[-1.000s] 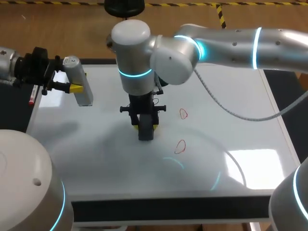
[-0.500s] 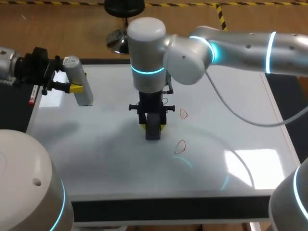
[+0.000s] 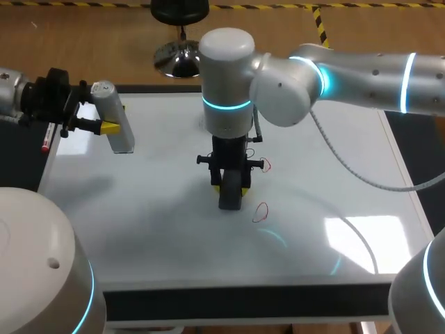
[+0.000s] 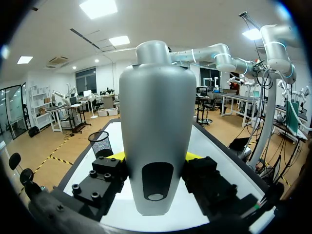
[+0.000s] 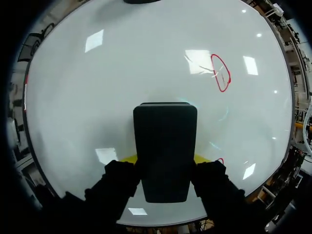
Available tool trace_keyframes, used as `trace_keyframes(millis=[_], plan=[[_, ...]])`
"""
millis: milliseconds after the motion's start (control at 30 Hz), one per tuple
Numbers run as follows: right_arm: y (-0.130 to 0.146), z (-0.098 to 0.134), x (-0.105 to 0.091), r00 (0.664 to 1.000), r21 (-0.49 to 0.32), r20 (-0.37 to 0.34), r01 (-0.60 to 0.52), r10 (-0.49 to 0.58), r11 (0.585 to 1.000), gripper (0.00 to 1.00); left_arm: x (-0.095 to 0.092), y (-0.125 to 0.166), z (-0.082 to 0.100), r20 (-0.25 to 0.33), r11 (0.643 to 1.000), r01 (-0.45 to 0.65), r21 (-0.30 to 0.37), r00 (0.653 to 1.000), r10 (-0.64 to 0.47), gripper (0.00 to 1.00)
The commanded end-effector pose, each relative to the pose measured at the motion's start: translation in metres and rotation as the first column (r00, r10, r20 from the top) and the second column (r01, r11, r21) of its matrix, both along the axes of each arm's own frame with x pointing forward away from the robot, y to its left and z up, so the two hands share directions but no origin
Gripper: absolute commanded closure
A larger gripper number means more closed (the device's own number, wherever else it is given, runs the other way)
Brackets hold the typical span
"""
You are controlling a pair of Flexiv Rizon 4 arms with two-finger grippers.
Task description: Pick up the inspection probe, press it on each red-marked spot on the whiteboard one by one, put down the probe, pick up the eraser, and wipe off all the red marks.
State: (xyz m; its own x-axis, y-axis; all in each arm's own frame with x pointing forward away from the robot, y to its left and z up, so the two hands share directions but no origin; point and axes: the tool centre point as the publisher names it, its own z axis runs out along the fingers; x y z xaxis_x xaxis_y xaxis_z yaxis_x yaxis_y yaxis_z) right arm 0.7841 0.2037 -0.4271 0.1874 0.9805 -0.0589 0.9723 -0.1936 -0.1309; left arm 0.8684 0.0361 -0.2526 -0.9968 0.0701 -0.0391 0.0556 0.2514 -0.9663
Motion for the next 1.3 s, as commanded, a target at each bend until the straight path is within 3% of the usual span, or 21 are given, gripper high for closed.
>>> trace_keyframes(millis=[33, 233, 667, 933, 1000, 1033, 1300], plan=[[-0.011, -0.035, -0.014, 1.000, 0.008, 0.017, 0.007, -0.007, 1.000, 1.00, 0.001, 0.001, 0.001, 0.000, 1.000, 0.003, -0.001, 1.000, -0.003, 1.00], [-0.013, -0.025, -0.013, 1.000, -0.004, 0.020, 0.005, -0.005, 1.000, 1.00, 0.001, 0.001, 0.001, 0.000, 1.000, 0.003, -0.001, 1.000, -0.003, 1.00], [0.005, 0.027, -0.009, 0.996, -0.093, 0.071, -0.055, 0.061, 0.994, 1.00, 0.001, 0.001, 0.001, 0.000, 1.000, 0.003, -0.001, 1.000, -0.003, 1.00], [0.015, 0.044, -0.014, 0.979, -0.078, 0.135, -0.141, 0.151, 0.987, 1.00, 0.001, 0.001, 0.001, 0.000, 1.000, 0.003, -0.001, 1.000, -0.003, 1.00], [0.020, 0.051, -0.019, 0.948, -0.044, 0.218, -0.226, 0.230, 0.973, 1.00, 0.001, 0.001, 0.001, 0.000, 1.000, 0.003, -0.001, 1.000, -0.003, 1.00], [0.025, 0.055, -0.023, 0.929, -0.080, 0.270, -0.242, 0.255, 0.967, 1.00, 0.001, 0.001, 0.001, 0.000, 1.000, 0.003, -0.001, 1.000, -0.003, 1.00], [0.025, 0.055, -0.023, 0.929, -0.080, 0.270, -0.242, 0.255, 0.967, 1.00, 0.001, 0.001, 0.001, 0.000, 1.000, 0.003, -0.001, 1.000, -0.003, 1.00]])
